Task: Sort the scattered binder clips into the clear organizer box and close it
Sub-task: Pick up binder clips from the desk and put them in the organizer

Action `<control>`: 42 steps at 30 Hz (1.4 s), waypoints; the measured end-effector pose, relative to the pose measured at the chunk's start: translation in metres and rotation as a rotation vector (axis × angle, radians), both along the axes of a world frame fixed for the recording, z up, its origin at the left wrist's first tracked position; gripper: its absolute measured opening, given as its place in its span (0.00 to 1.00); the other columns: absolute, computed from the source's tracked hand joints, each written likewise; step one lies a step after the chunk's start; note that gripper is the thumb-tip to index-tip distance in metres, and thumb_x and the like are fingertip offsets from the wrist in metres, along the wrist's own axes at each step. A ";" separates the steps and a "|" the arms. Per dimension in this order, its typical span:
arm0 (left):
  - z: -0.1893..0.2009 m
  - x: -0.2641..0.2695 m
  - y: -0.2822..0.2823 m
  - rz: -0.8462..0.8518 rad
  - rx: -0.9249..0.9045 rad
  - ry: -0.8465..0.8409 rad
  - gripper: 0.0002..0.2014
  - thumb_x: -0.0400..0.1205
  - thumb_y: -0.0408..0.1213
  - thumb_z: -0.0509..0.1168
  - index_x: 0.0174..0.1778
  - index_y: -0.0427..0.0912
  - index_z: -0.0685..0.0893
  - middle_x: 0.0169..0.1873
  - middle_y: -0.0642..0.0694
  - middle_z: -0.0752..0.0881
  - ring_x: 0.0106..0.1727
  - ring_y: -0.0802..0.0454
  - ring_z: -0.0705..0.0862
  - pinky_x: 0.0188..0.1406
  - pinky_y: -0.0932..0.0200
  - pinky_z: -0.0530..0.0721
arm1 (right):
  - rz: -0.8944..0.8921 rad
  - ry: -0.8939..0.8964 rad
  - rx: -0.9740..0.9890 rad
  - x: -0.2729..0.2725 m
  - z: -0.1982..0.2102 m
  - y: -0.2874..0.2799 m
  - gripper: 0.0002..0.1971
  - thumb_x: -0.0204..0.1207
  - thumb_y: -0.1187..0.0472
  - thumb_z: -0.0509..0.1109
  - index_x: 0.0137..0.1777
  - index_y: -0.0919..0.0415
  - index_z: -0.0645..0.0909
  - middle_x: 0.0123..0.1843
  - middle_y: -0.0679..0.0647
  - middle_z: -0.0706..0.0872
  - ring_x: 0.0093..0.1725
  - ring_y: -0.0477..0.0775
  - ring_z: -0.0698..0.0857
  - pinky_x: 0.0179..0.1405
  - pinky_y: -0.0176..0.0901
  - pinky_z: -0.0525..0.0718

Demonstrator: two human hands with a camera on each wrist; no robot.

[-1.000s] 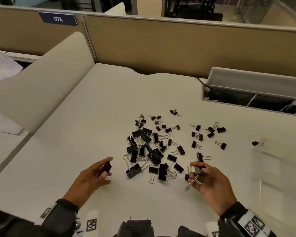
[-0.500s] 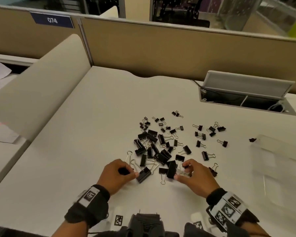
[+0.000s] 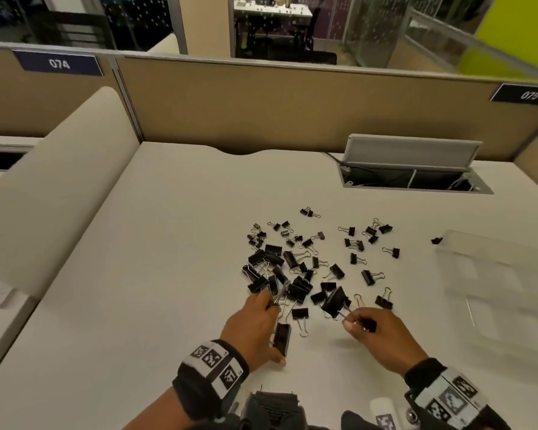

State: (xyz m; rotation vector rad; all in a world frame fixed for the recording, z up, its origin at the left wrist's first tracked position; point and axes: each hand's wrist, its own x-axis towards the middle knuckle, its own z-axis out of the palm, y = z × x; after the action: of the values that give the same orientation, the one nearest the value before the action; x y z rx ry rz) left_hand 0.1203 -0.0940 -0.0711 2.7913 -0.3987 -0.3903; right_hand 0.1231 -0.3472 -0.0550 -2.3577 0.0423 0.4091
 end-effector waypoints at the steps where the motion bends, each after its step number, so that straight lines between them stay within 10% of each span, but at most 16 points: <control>1: 0.000 0.003 0.000 -0.060 0.034 -0.019 0.44 0.66 0.58 0.76 0.76 0.46 0.68 0.73 0.49 0.65 0.71 0.49 0.66 0.69 0.52 0.75 | -0.026 -0.011 0.010 -0.006 0.002 -0.002 0.04 0.77 0.52 0.70 0.43 0.47 0.86 0.44 0.45 0.88 0.46 0.44 0.84 0.46 0.34 0.80; 15: -0.012 0.018 0.001 -0.268 0.114 -0.169 0.35 0.58 0.73 0.61 0.53 0.53 0.85 0.56 0.51 0.83 0.55 0.49 0.79 0.52 0.52 0.81 | -0.386 -0.059 0.130 -0.082 0.001 -0.059 0.03 0.76 0.53 0.72 0.44 0.49 0.87 0.44 0.49 0.89 0.46 0.48 0.85 0.43 0.30 0.78; 20: 0.025 0.032 -0.008 -0.101 -0.191 -0.117 0.29 0.59 0.73 0.68 0.45 0.55 0.78 0.49 0.56 0.75 0.44 0.60 0.75 0.38 0.70 0.74 | -0.451 -0.081 0.196 -0.084 0.013 -0.098 0.03 0.75 0.55 0.73 0.42 0.50 0.87 0.37 0.48 0.88 0.36 0.41 0.83 0.41 0.35 0.80; 28: 0.076 0.068 -0.114 0.015 -0.735 0.009 0.27 0.59 0.70 0.70 0.41 0.51 0.82 0.45 0.54 0.85 0.47 0.63 0.85 0.43 0.67 0.83 | -0.560 -0.118 0.046 -0.040 0.050 -0.202 0.02 0.74 0.59 0.74 0.43 0.55 0.89 0.43 0.51 0.90 0.46 0.51 0.86 0.44 0.37 0.80; 35: 0.068 0.070 -0.249 0.023 -0.841 0.119 0.28 0.59 0.66 0.75 0.40 0.47 0.81 0.44 0.51 0.87 0.46 0.63 0.86 0.41 0.64 0.83 | -0.383 0.090 -0.325 0.032 0.034 -0.242 0.14 0.74 0.57 0.66 0.28 0.59 0.75 0.29 0.51 0.80 0.29 0.49 0.79 0.25 0.38 0.74; 42: 0.056 0.075 -0.300 0.105 -0.778 0.105 0.28 0.57 0.70 0.72 0.38 0.50 0.81 0.42 0.51 0.87 0.45 0.64 0.85 0.44 0.64 0.78 | -0.131 0.238 -0.372 0.060 0.024 -0.241 0.08 0.74 0.54 0.66 0.44 0.58 0.78 0.33 0.48 0.78 0.39 0.52 0.82 0.29 0.36 0.75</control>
State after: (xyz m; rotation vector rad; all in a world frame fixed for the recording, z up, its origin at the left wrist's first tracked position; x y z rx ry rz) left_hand 0.1952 -0.3940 -0.0153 2.0150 -0.2930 -0.2749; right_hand 0.1836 -0.5879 -0.0311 -2.6348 0.4151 0.6626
